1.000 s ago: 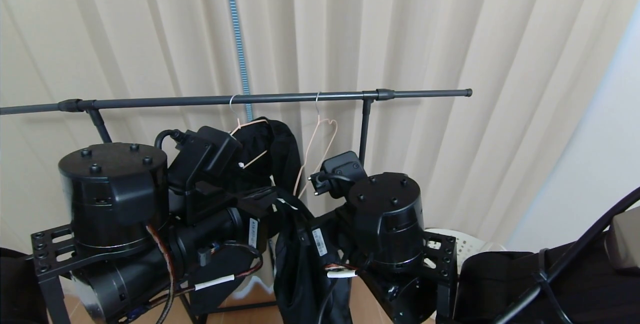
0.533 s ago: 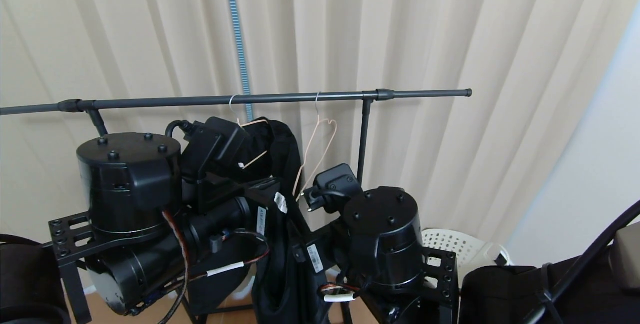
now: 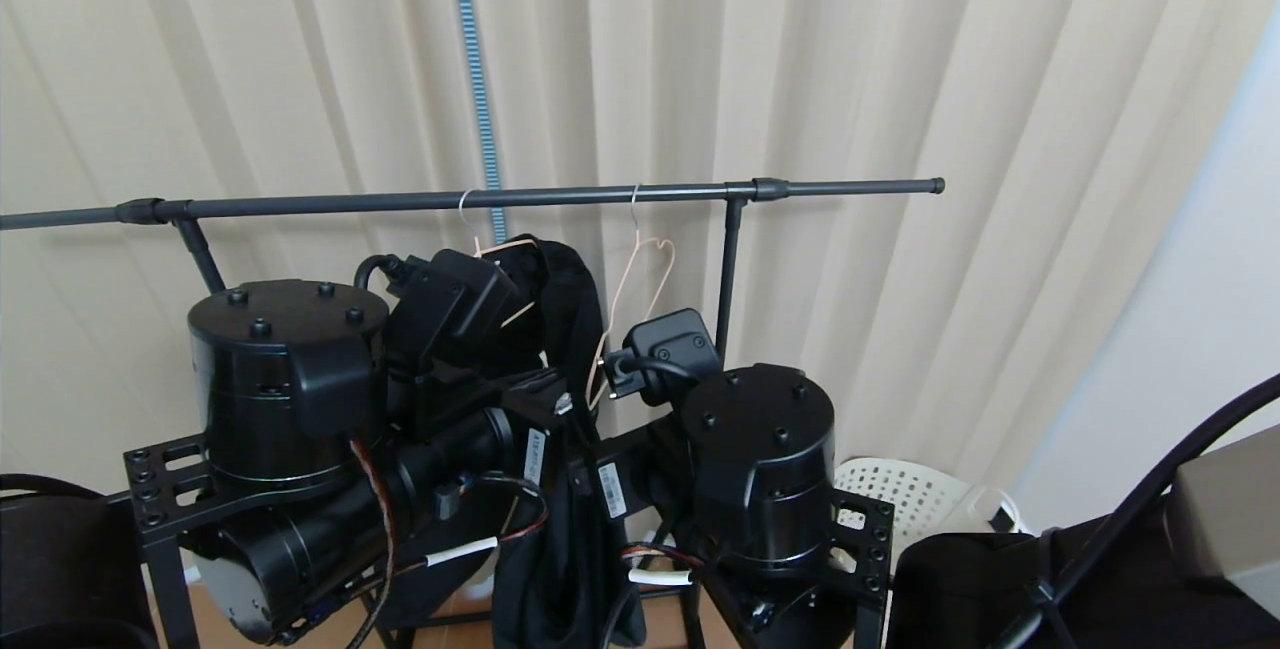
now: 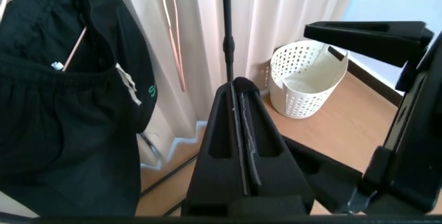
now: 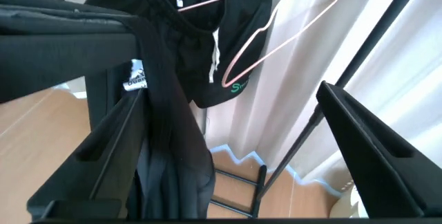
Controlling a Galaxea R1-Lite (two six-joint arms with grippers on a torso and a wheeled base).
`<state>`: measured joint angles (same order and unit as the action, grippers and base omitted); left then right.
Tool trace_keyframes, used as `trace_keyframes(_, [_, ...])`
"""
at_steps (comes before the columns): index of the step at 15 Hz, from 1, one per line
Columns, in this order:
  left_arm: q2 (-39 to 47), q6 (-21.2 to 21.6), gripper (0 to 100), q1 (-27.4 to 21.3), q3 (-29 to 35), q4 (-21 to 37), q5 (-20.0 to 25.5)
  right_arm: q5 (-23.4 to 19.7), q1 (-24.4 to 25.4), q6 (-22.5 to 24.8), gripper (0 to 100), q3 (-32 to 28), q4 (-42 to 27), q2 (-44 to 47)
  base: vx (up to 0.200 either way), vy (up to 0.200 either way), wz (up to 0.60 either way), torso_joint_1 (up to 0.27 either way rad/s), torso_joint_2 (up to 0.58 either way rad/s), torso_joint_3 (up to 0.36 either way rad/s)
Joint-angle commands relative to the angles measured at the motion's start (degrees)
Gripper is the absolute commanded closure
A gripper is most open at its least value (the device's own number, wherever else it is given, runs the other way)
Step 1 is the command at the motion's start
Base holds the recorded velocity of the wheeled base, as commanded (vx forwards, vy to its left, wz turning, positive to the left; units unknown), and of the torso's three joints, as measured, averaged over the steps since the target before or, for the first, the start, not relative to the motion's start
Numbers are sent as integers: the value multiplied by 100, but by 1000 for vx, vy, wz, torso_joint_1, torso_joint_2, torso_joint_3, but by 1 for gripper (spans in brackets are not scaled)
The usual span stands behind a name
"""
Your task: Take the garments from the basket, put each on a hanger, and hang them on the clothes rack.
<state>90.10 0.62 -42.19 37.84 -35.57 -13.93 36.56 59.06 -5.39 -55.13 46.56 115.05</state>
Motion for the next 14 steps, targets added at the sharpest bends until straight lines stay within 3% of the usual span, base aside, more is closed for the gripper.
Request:
trace_keyframes(1, [8,-1,100,-8,-40,-2,-4,79,0,3,0,-51,3,43,0,0,0,0,0,0])
trace_keyframes(7, [-10,8,100,0,-49,-2,-30,449,-158,117,0,-200,-6,386,0,0,0,0,0,0])
trace_keyframes(11, [-10,8,100,18,-66,-2,-30,791,-246,583,0,-86,-24,404,0,0,0,0,0,0])
trace_keyframes(14, [-10,8,100,27,-40,-2,-30,800,-325,978,0,248,3,210,0,0,0,0,0,0])
